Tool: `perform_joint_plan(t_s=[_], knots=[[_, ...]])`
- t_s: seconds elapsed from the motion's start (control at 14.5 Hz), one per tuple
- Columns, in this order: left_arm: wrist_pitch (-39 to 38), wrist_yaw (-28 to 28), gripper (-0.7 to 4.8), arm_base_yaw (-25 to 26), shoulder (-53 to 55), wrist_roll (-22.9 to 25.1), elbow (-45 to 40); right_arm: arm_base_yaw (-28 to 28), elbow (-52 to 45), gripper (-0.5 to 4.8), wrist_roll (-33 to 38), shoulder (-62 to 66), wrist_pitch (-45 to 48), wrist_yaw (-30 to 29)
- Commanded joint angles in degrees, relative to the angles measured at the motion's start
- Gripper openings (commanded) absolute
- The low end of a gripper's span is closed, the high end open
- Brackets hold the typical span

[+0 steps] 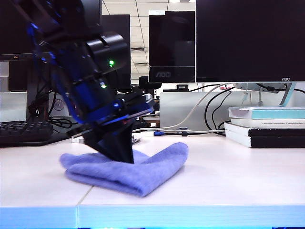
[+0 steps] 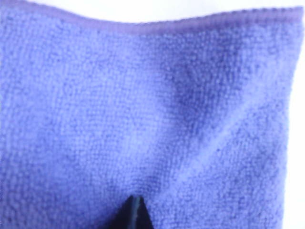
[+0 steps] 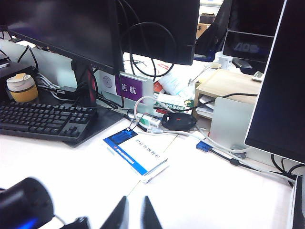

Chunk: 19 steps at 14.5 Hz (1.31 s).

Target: Wipe the table from front to back using the rag.

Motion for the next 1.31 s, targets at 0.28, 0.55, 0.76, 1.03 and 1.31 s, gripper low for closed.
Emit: perform_joint_plan(t_s=[0.28,0.55,0.76,1.03,1.31], knots=[[-5.90,-0.33,-0.06,-1.29,-5.88,-1.27,-9.38,0.07,0.22,0.45,-0.15,-0.13,0.61,0.02],[-2.16,-0.39,-0.06,-1.25,-5.92,-1.84,-9.35,0.09,0.22,0.45,-0.15,-0.13,0.61,0.02],[1.40,-1.90,-0.06,-1.14,-5.92,-2.16,-9.31,0.07,0.22,0.45,-0.15,-0.13,0.61,0.02],[5.14,-3.45,-0.06,-0.96,-5.92,-2.16,-9.31,0.07,0.22,0.45,-0.15,-0.13,0.61,0.02],[10.34,-5.99,-0.05,0.31,-5.92,-3.02,-9.29,0.07,0.22,0.45,-0.15,-0.13,0.61,0.02]])
